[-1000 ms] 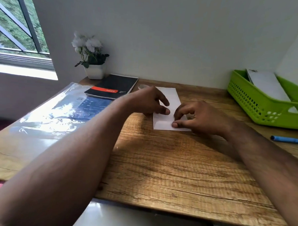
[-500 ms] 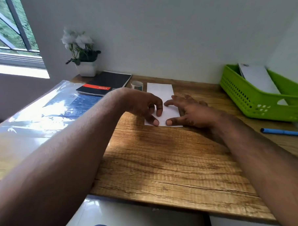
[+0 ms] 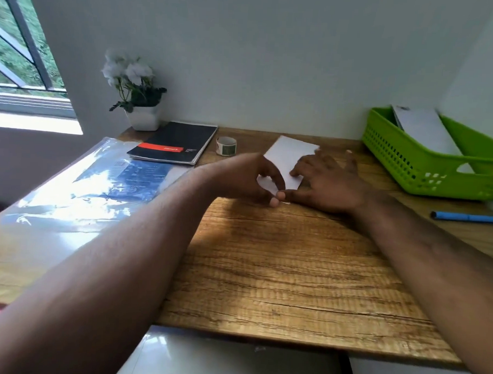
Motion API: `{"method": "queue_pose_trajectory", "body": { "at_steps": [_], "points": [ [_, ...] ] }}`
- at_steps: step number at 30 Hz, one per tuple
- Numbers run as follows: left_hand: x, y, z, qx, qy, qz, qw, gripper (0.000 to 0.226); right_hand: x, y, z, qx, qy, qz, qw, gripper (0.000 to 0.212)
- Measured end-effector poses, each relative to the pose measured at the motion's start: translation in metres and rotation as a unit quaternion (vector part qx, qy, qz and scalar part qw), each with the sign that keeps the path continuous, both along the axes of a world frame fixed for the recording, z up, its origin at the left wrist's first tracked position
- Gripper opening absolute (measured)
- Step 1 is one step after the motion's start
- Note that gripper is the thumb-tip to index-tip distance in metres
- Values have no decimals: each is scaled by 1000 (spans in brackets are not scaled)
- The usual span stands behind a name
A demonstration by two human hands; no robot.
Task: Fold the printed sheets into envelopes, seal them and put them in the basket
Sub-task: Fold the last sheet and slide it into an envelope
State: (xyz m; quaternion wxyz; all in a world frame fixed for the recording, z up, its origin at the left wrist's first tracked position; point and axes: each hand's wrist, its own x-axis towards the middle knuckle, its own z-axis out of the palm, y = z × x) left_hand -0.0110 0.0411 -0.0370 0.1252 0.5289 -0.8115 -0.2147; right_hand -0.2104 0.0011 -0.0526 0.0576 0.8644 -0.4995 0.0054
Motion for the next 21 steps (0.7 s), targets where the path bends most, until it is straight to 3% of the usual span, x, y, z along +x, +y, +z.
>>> {"method": "queue_pose_trajectory", "body": {
  "at_steps": [5,8,12,15,17,21],
  "points": [
    [4,-6,-5,-31,61,28,997,18,8,-1,-1,-36,-50,-5,998,65],
    [8,-10,-8,-84,80,44,992,17,-1,-4,5,28,-124,17,992,63],
    [16,-15,-10,-108,58,75,990,34,-14,-5,9,115,-160,46,979,65],
    [16,-15,-8,-172,60,103,978,21,-12,-9,4,94,-175,55,978,48],
    [18,-14,-4,-185,80,125,972,20,-10,-10,2,76,-172,49,981,48],
    [17,-3,3,-75,46,87,992,49,-1,-13,2,-63,-127,103,985,50]
  ]
}}
